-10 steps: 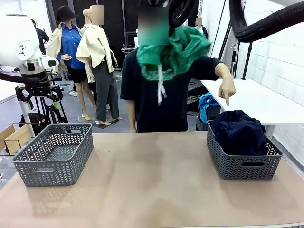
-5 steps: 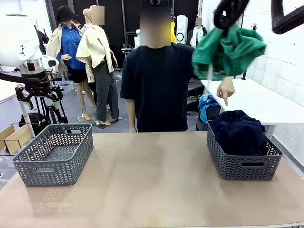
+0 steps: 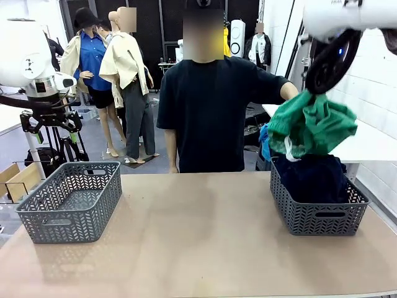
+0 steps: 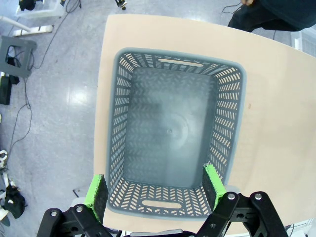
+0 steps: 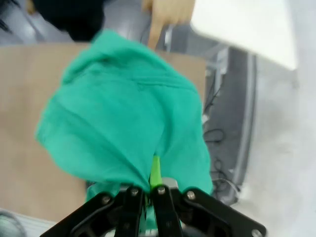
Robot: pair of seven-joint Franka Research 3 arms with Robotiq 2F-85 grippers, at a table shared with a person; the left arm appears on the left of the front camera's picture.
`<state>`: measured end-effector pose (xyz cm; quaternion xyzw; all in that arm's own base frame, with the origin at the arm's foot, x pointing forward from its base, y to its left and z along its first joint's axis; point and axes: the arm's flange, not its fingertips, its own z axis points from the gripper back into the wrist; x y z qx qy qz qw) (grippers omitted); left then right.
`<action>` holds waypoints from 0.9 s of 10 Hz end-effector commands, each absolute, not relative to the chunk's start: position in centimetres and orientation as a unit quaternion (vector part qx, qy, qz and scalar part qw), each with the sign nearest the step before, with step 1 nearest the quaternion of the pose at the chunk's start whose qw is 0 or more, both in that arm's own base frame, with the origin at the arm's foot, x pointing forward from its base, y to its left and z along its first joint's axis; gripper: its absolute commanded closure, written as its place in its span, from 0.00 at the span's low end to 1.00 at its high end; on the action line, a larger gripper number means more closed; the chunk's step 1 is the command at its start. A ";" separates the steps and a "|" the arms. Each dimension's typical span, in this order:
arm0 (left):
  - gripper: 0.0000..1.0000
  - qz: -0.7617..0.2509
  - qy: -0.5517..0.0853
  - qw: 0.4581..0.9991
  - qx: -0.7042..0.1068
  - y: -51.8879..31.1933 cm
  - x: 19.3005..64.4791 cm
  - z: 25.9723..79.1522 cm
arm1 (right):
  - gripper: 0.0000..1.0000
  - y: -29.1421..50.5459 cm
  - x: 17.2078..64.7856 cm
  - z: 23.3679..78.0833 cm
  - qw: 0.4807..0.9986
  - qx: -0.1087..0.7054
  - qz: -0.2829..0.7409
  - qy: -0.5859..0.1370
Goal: Sort the tops and bottoms.
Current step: Sort the clothes according to human instructions.
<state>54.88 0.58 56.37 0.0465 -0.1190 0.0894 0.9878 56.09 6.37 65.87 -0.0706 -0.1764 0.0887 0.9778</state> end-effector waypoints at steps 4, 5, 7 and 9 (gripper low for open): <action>0.00 0.086 -0.122 0.988 0.046 0.8 54.9 56.6 | 1.00 5.2 53.7 58.9 0.986 -0.064 0.076 -0.138; 0.00 0.086 -0.122 0.988 0.046 0.8 54.9 56.6 | 1.00 4.8 53.5 57.0 0.988 -0.059 0.071 -0.120; 0.00 0.086 -0.122 0.988 0.046 0.8 54.9 56.6 | 1.00 4.5 53.5 54.2 0.991 -0.049 0.075 -0.099; 0.00 0.086 -0.122 0.988 0.046 0.8 54.9 56.6 | 1.00 4.2 53.6 52.1 0.993 -0.043 0.081 -0.081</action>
